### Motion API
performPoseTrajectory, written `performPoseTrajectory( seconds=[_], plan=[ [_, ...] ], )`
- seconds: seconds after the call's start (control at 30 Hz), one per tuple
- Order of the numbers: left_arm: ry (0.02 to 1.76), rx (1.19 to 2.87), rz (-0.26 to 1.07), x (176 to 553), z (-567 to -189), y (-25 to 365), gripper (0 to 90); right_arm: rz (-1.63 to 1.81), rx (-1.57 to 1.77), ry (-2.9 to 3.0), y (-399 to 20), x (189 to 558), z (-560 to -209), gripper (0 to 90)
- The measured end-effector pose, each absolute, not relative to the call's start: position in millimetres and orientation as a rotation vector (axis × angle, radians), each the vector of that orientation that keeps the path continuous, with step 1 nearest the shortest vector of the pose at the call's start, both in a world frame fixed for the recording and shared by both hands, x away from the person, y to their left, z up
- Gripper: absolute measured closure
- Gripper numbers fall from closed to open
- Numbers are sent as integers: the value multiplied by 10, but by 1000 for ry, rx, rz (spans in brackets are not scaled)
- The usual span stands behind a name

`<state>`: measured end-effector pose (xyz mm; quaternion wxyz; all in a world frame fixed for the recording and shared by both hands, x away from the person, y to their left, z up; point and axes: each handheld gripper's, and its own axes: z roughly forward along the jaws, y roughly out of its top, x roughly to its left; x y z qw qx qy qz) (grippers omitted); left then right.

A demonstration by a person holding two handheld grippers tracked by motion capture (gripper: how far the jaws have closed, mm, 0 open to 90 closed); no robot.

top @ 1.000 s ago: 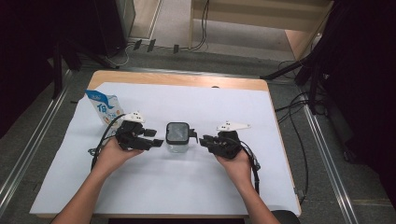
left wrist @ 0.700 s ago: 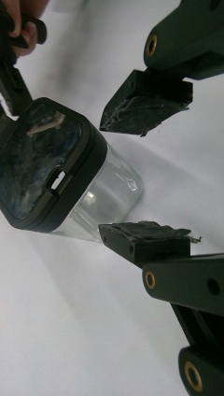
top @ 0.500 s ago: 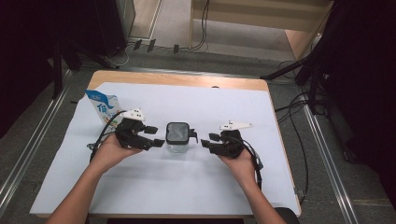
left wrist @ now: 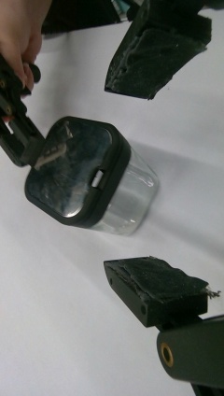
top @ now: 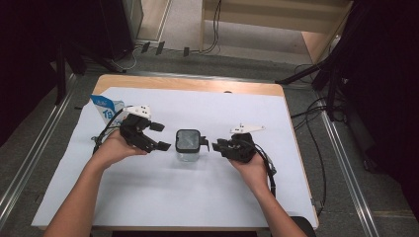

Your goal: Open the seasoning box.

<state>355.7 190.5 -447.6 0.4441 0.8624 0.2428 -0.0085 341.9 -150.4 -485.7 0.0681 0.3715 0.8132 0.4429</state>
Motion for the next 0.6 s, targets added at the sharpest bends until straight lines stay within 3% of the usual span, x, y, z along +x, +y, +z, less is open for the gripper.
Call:
performPoseTrajectory(
  seconds=[0.13,0.3,0.6],
  plan=[
    [600,2141,1,3578,-4480,1825,106,1332,1076,2445,-1478,3459,-4834,894],
    [605,2197,64,3491,-4491,1739,105,1325,1091,2470,-1481,3525,-4875,900],
    [597,2160,-21,3524,-4644,1694,95,1324,1098,2469,-1467,3495,-4883,900]
  ],
)
